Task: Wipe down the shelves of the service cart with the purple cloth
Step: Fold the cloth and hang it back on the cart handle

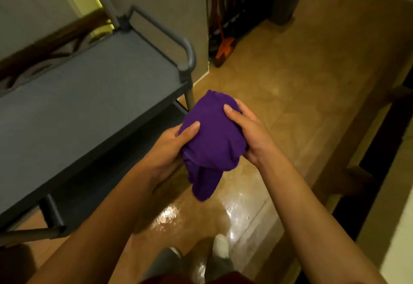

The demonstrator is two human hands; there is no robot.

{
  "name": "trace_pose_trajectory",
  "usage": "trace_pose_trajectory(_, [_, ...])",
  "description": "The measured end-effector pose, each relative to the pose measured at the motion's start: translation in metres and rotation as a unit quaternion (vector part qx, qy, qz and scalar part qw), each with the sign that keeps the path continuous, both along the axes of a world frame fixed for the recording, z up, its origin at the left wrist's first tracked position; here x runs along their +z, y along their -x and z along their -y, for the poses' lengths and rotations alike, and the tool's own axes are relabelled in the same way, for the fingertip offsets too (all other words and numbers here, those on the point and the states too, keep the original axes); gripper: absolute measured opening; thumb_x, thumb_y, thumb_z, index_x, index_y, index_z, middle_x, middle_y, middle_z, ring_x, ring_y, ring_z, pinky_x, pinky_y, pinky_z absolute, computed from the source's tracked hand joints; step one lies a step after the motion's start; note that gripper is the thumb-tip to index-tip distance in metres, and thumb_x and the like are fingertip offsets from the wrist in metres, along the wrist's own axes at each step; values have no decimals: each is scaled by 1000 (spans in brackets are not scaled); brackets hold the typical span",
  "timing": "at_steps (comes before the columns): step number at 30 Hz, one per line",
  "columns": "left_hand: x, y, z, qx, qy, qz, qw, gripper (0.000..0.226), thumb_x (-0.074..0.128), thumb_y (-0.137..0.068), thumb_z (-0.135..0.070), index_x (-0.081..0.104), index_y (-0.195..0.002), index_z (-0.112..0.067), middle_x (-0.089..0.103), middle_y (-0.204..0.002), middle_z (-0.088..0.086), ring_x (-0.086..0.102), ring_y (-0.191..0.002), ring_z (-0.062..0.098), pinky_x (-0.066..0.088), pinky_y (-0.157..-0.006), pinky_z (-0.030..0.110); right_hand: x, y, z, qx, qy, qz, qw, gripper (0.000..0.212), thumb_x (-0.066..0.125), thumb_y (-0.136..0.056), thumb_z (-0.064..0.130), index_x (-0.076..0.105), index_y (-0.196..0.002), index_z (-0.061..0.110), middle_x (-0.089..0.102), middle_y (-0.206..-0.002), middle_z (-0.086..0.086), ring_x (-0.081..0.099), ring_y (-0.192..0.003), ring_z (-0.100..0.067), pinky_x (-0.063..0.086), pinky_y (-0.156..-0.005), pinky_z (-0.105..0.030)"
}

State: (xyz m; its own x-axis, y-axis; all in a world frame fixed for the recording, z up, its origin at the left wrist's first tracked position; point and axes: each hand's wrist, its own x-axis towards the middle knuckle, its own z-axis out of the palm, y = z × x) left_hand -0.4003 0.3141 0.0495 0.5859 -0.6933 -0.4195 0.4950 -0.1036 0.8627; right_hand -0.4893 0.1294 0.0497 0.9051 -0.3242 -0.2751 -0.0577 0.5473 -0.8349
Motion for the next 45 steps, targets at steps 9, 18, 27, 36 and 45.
trace_pose_trajectory(9, [44, -85, 87, 42, 55, 209, 975, 37, 84, -77, -27, 71, -110, -38, 75, -113, -2, 72, -105, 17, 58, -81, 26, 37, -95, 93, 214, 149, -48, 964, 52, 88, -67, 59, 79, -109, 32, 78, -119, -3, 74, -111, -18, 60, -83, -24])
trace_pose_trajectory(18, [44, -256, 166, 16, -133, 345, 929, 41, 65, -91, -54, 62, -124, -31, 73, -110, -7, 70, -99, 13, 58, -86, 40, 57, -288, 183, 137, 314, -25, 939, 24, 82, -85, 31, 72, -101, 18, 78, -98, 0, 74, -89, -14, 60, -78, -30])
trace_pose_trajectory(27, [32, -352, 190, 253, -28, 67, 965, 60, 84, -75, -29, 53, -127, -24, 73, -117, 3, 76, -94, 20, 62, -69, 36, 61, -477, 215, 228, 377, 6, 898, 17, 83, -84, 34, 73, -93, 23, 76, -81, 10, 70, -75, -2, 55, -67, -19])
trace_pose_trajectory(36, [4, -380, 227, 579, -99, 54, 807, 43, 77, -87, -14, 50, -117, -28, 73, -91, -4, 74, -71, 5, 55, -52, 20, 14, -628, 174, 469, 418, 55, 776, 21, 85, -81, 41, 73, -87, 24, 77, -81, 5, 72, -75, -8, 56, -63, -26])
trace_pose_trajectory(45, [-23, -383, 254, 686, -205, -3, 698, 43, 74, -90, -25, 50, -125, -22, 69, -115, 1, 73, -88, 7, 63, -75, 31, -21, -655, 135, 467, 642, 249, 555, 33, 70, -87, 57, 70, -96, 25, 67, -88, 6, 65, -89, -19, 49, -86, -41])
